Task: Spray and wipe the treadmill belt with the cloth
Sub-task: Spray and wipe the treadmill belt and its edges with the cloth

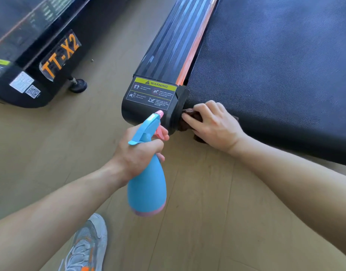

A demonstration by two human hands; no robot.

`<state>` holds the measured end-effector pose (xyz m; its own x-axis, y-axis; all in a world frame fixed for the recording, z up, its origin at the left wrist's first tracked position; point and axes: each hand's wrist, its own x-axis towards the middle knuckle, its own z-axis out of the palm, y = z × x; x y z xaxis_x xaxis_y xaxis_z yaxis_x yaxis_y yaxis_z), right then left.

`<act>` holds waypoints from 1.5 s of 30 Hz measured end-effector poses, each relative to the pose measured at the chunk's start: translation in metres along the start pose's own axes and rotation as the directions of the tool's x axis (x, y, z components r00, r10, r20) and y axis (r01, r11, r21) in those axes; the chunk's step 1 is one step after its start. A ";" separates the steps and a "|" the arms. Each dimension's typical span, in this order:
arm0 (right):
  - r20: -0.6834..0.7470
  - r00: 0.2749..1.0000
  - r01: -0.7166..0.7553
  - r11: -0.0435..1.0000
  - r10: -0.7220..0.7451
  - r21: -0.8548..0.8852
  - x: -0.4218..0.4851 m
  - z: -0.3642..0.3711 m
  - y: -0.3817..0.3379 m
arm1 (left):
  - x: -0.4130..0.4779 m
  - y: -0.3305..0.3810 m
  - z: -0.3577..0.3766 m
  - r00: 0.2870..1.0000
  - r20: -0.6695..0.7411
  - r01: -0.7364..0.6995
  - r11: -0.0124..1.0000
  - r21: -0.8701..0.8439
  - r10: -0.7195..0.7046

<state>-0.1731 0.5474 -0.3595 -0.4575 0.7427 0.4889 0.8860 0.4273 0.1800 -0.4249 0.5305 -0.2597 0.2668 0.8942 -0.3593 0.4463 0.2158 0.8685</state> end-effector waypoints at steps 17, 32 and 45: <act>0.027 0.999 -0.026 1.000 0.026 -0.011 -0.010 -0.017 0.016 | 0.015 0.002 -0.013 0.998 -0.021 0.052 0.998 -0.025 -0.052; 0.158 0.738 -0.673 0.694 0.656 0.258 0.065 -0.009 0.022 | 0.018 0.017 -0.005 1.000 -0.019 0.021 1.000 0.005 -0.021; 0.195 0.802 -0.596 0.770 0.564 0.227 0.049 -0.020 0.016 | 0.003 0.005 -0.020 0.997 -0.053 0.052 0.998 -0.034 -0.053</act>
<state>-0.1798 0.5800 -0.3161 0.1178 0.9375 0.3273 0.9379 0.0033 -0.3470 -0.4388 0.5426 -0.2495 0.1967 0.9011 -0.3864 0.4301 0.2749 0.8599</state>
